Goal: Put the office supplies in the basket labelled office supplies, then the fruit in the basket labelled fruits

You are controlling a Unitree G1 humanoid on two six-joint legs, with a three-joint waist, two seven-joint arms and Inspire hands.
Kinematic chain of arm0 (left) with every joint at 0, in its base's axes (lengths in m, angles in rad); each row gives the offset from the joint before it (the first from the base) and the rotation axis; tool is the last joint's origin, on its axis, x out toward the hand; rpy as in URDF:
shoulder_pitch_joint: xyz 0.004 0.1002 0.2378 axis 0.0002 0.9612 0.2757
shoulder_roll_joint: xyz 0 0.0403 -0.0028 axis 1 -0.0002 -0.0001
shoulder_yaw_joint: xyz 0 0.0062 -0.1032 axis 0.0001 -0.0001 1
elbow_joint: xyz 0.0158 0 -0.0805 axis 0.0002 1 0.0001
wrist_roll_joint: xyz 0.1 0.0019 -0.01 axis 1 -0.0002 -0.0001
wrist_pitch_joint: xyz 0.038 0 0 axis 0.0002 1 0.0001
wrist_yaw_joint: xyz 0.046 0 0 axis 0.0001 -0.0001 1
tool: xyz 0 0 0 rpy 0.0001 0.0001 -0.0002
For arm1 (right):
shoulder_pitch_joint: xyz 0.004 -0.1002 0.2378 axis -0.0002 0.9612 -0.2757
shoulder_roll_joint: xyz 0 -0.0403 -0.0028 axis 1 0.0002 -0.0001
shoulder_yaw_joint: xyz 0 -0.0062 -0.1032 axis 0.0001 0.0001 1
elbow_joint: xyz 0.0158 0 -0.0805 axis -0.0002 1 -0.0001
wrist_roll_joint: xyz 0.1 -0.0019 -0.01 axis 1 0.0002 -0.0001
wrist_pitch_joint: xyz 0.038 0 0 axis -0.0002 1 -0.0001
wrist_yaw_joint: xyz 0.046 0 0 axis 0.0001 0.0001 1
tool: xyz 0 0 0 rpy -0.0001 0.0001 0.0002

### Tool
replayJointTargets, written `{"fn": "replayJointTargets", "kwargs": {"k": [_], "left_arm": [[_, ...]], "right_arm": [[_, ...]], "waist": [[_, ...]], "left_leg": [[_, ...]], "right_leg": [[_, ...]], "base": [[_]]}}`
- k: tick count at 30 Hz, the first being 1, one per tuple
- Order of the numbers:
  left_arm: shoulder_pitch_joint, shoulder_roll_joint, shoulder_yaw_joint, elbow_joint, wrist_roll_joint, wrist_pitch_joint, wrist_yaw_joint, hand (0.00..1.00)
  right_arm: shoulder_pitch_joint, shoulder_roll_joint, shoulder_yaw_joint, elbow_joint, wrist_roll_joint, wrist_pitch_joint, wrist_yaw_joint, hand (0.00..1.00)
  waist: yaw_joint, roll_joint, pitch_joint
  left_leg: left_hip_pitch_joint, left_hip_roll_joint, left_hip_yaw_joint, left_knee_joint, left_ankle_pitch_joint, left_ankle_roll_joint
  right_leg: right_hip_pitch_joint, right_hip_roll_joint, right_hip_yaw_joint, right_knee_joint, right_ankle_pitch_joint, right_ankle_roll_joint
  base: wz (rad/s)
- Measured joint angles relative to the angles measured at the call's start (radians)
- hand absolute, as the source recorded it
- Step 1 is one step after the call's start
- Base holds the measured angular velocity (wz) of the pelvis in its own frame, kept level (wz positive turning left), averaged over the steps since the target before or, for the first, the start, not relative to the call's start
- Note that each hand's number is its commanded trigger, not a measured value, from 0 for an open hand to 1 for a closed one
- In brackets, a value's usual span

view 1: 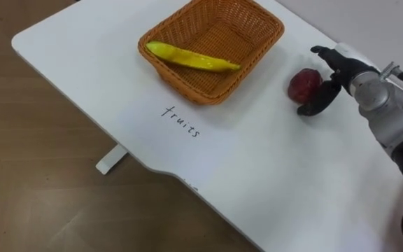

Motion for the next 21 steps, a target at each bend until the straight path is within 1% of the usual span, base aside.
{"fn": "replayJointTargets", "kwargs": {"k": [2,4,9,15,21], "left_arm": [[0.000,0.000,-0.003,0.004,0.000,0.000,-0.002,0.00],[-0.001,0.000,-0.007,0.008,0.000,0.001,-0.003,0.00],[-0.006,-0.001,-0.012,0.022,0.002,0.003,-0.005,0.00],[-0.006,-0.001,-0.012,0.028,0.002,0.004,-0.006,0.00],[-0.006,-0.001,-0.013,0.028,0.002,0.004,-0.006,0.00]], "right_arm": [[0.000,0.002,0.000,-0.003,-0.018,0.001,0.000,0.00],[0.000,0.002,0.001,-0.002,-0.023,0.001,0.001,0.00],[0.000,0.004,0.003,-0.003,-0.023,0.007,0.001,0.00],[0.000,0.007,0.003,-0.010,-0.032,0.008,0.005,0.00],[0.000,0.007,0.003,-0.013,-0.032,0.008,0.016,0.00]], "waist": [[0.004,0.000,-0.0002],[0.011,0.002,0.0015],[0.024,0.010,0.0045],[0.028,0.010,0.0024],[0.029,0.010,0.0021]], "left_leg": [[0.000,0.002,0.005,0.000,0.000,0.000],[0.000,0.005,0.007,0.000,0.000,0.000],[0.001,0.009,0.011,0.000,0.000,-0.002],[0.001,0.010,0.011,0.000,0.001,-0.004],[0.001,0.012,0.011,0.000,0.002,-0.005]], "right_leg": [[-0.001,0.000,0.000,0.000,0.001,-0.001],[-0.001,0.001,-0.006,0.000,0.003,-0.003],[-0.002,0.005,-0.005,-0.001,0.004,-0.006],[-0.004,0.007,-0.002,-0.001,0.006,-0.008],[-0.005,0.008,-0.001,-0.001,0.007,-0.010]], "base": [[-0.05],[-0.02],[-0.02],[0.00],[0.00]]}}
